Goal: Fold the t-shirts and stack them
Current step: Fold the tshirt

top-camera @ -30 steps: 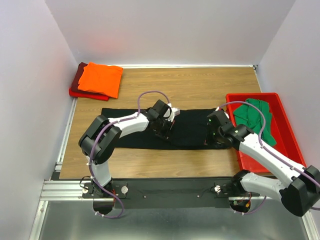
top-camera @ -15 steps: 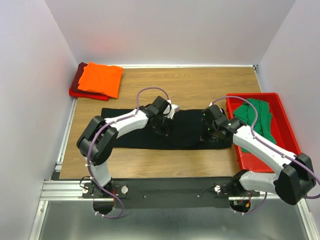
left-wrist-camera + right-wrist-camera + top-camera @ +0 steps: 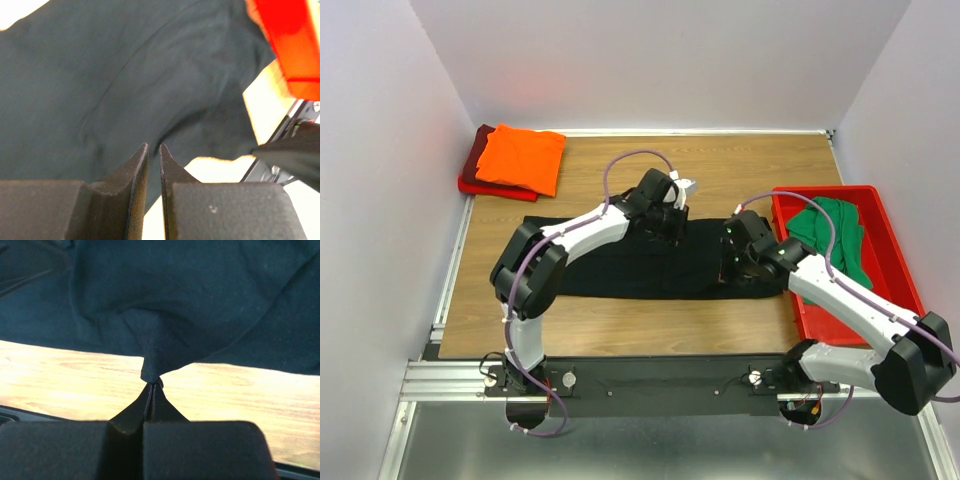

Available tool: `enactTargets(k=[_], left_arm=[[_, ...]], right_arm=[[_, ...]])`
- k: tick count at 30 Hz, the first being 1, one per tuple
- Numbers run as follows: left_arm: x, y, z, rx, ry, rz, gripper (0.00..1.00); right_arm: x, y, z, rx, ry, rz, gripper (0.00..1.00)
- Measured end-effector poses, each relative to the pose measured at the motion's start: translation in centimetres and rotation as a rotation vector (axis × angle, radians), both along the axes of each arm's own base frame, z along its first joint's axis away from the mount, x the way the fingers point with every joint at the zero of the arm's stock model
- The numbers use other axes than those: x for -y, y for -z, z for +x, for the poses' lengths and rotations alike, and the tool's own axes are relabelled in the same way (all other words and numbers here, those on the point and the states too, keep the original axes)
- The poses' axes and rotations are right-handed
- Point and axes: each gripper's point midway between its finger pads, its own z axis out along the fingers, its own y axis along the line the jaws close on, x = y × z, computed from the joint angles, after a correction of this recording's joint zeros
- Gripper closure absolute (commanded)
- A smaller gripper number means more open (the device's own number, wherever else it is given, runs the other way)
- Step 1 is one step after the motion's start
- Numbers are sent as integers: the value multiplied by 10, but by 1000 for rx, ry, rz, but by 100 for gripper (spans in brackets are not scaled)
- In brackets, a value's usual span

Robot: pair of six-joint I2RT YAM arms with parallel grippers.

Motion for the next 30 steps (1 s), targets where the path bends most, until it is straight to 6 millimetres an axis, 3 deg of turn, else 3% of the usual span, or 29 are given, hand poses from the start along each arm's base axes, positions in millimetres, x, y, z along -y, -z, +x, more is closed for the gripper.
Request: enactTargets(k=[4,13,24,30], left_arm=[[20,12,-9,-32,40,-27,78],[47,48,-57,-115,158,-10,78],[41,72,-63,-149,163,23,80],[30,80,-67,-165,157,44,81]], right_arm=[[3,5,-7,-7,2,0,100],[4,5,-8,-4,6,0,100],[-5,-16,21,58,13,-21,100],[-9,1,34,31,16,-65,100]])
